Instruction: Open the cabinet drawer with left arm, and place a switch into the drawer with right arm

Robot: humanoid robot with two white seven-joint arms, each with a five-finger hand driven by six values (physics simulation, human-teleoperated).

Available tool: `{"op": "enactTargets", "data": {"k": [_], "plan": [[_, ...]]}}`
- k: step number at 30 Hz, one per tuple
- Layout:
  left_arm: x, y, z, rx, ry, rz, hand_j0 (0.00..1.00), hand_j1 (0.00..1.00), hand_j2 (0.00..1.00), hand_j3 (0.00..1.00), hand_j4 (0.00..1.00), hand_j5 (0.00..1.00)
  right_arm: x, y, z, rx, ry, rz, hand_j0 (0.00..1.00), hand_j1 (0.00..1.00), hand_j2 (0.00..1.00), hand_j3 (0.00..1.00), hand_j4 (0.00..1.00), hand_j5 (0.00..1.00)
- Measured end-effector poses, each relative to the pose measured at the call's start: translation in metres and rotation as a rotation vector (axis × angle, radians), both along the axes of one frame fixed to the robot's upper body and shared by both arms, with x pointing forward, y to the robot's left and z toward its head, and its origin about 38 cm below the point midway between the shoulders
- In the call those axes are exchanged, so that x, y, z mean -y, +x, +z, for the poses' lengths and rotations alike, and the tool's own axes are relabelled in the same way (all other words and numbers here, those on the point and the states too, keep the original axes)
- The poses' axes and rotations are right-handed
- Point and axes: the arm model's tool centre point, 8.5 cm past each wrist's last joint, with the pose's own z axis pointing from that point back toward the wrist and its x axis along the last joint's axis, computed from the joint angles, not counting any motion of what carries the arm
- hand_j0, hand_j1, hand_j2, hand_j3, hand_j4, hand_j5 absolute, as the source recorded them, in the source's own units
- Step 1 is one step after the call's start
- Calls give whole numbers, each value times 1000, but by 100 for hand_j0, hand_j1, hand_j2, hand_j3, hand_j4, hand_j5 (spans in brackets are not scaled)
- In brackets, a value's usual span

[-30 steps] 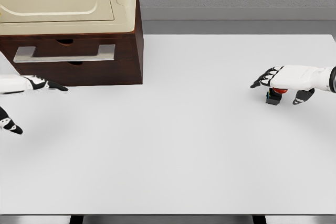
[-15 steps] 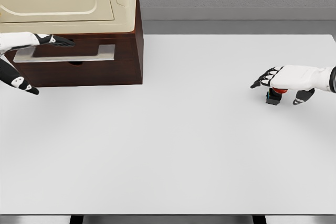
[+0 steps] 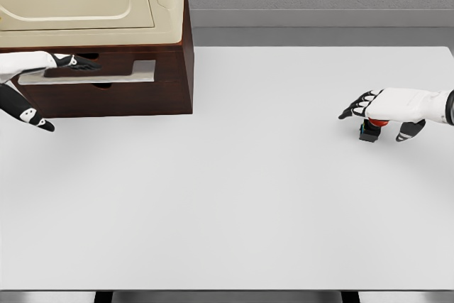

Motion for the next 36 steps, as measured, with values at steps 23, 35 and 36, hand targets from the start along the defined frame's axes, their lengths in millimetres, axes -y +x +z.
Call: {"op": "enactTargets", "data": {"k": [23,35,36], "plan": [[3,8,-19,-34,-4,16,100,100,100,100,100,100,0,0,0,0,-1,0,100,100,100,100,100,100],[4,-6,-37,-51,37,-49,100,100,100,100,100,100,1,0,0,-1,-2,-1,100,100,100,100,100,100],[5,-9,-40,-55,46,-61,100,100,100,100,100,100,1,0,0,-1,-2,-1,100,100,100,100,100,100]]}}
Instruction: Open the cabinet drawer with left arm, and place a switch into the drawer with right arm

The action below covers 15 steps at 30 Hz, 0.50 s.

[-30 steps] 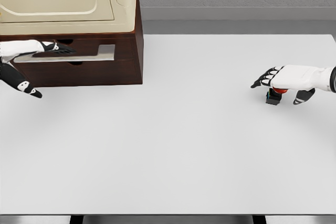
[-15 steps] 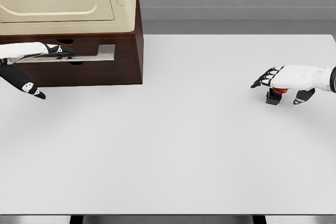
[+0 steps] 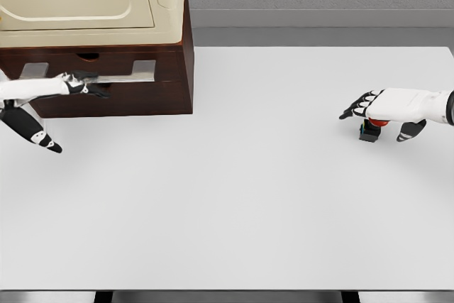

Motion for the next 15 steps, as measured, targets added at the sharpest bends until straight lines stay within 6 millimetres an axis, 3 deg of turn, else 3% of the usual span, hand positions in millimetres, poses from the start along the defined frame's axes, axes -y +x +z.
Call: {"op": "enactTargets", "data": {"k": [15], "plan": [[2,-24,-8,-10,36,-88,100,100,100,100,100,100,-1,-1,-3,-7,-2,2,100,100,100,100,100,100]]}}
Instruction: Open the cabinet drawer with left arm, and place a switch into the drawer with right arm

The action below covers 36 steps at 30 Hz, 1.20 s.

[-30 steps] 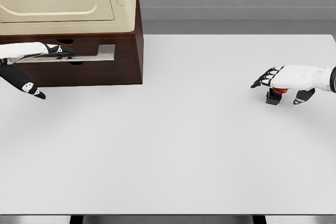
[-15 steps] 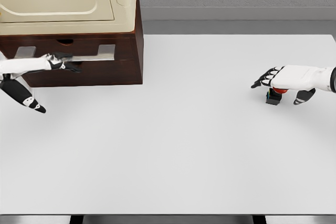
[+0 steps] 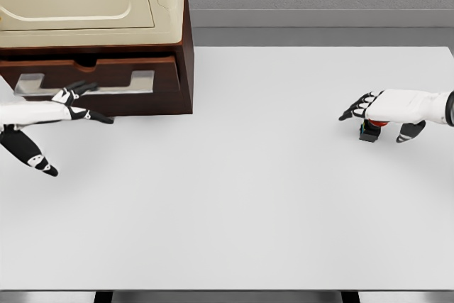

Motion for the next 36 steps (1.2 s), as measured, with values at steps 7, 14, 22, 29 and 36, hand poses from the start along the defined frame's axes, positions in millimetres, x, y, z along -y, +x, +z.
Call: {"op": "enactTargets", "data": {"k": [7,14,22,29,36], "plan": [[-2,-9,2,-3,-9,-17,100,100,100,100,100,100,0,0,0,1,0,1,100,100,100,100,100,100],[-6,-17,7,-2,-16,-32,100,100,100,100,100,100,0,0,0,0,0,1,100,100,100,100,100,100],[-9,-28,8,-6,-28,-53,100,100,100,100,100,100,0,0,0,0,0,1,100,100,100,100,100,100],[-12,-36,10,-8,-36,-69,100,100,100,100,100,100,0,0,0,0,0,1,100,100,100,100,100,100],[-15,-44,11,-13,-48,-88,100,100,100,100,100,100,0,0,0,0,0,1,100,100,100,100,100,100]]}}
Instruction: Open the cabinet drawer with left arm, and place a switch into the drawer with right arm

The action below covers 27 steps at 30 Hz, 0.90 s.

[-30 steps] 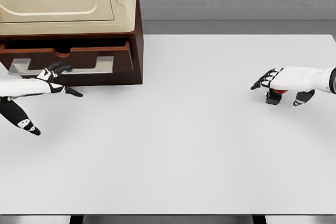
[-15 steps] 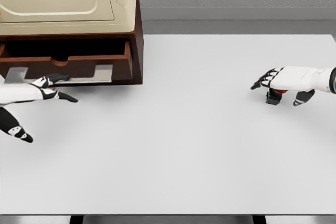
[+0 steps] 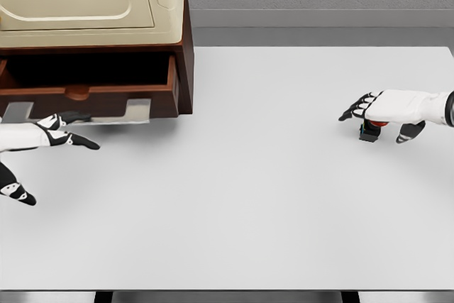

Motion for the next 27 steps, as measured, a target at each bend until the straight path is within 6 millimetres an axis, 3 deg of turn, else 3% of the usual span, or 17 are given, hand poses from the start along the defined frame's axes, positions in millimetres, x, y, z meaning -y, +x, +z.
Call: {"op": "enactTargets", "data": {"k": [17,27], "plan": [[-8,-3,13,28,-2,15,100,100,100,100,100,100,0,0,0,0,0,0,97,97,97,97,97,97],[-7,6,48,125,-30,17,100,100,100,100,100,100,0,0,0,0,0,0,93,93,93,93,93,93]]}}
